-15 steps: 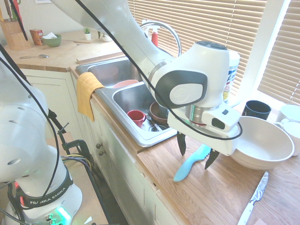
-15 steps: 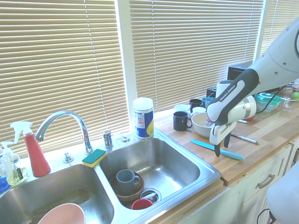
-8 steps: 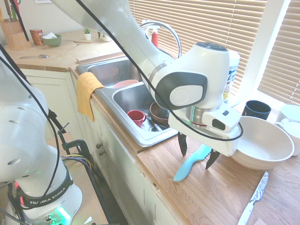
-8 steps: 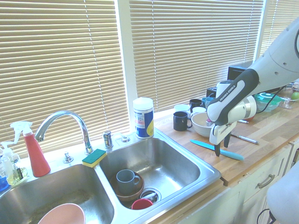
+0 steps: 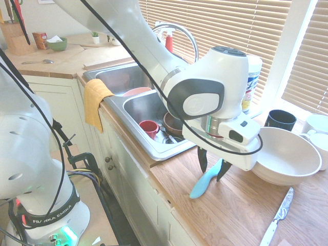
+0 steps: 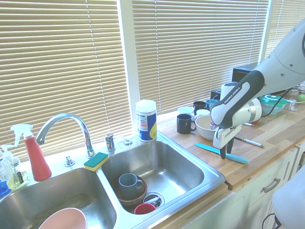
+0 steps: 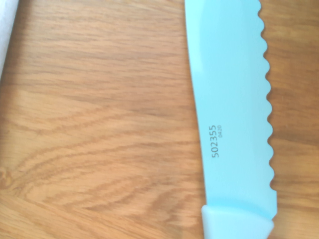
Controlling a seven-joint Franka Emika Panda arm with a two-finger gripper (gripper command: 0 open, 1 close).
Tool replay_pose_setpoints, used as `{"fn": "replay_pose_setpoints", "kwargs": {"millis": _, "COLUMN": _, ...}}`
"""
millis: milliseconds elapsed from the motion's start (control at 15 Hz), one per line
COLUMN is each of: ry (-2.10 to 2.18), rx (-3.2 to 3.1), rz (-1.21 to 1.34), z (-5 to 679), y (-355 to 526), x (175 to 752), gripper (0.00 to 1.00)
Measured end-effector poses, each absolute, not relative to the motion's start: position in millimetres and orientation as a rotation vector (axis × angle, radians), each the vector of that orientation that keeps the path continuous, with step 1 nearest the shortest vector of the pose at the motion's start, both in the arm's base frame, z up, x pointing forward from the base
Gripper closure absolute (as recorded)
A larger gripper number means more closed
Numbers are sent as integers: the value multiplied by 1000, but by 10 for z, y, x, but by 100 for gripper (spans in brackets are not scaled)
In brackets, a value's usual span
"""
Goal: Put the knife into the sink
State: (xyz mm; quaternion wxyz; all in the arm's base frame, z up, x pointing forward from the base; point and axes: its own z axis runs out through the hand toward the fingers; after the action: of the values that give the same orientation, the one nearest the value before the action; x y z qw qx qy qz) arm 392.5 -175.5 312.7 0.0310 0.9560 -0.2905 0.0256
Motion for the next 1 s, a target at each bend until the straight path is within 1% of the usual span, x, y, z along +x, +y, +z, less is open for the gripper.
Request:
{"fn": "replay_pose_setpoints", "kwargs": {"millis": 867, "ry": -898, "rx": 2943, "rz": 70, "z": 3144, "y": -1620, "x": 3959, "gripper": 100}}
{"fn": "replay_pose_setpoints", "kwargs": {"millis": 1000, "ry": -907, "rx": 2956, "rz": 89, "z": 3227, "y": -1557, "x": 3985, "gripper": 100}}
